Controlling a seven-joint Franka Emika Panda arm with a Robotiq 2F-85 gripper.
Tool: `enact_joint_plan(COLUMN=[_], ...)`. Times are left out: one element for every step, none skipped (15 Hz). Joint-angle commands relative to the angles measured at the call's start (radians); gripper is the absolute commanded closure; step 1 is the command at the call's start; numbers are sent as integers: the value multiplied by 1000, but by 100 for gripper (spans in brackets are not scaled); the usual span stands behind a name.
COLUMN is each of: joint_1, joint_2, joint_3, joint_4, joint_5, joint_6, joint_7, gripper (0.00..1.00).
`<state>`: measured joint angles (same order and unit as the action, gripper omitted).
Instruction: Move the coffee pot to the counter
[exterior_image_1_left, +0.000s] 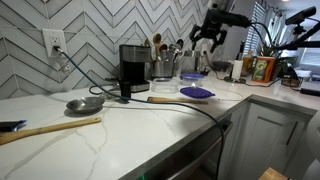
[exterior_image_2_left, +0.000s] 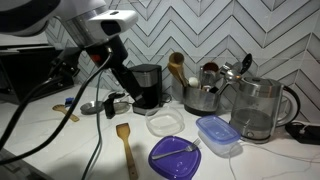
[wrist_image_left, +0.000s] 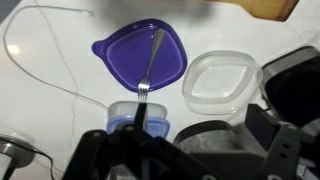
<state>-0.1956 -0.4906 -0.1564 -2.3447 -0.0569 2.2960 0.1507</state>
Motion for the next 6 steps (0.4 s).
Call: enact_joint_plan(joint_1=[-29, -36, -36, -35, -35, -35], joint_2=[6, 9, 10, 10, 10, 10], joint_3=[16, 19, 20, 21, 22, 22], joint_4=[2, 3, 3, 4, 4, 5], joint_5=[-12, -16, -16, -16, -16, -16], joint_6=[13, 18, 18, 18, 18, 18], joint_7=[25, 31, 30, 30, 30, 31], gripper=[0, 0, 0, 0, 0, 0])
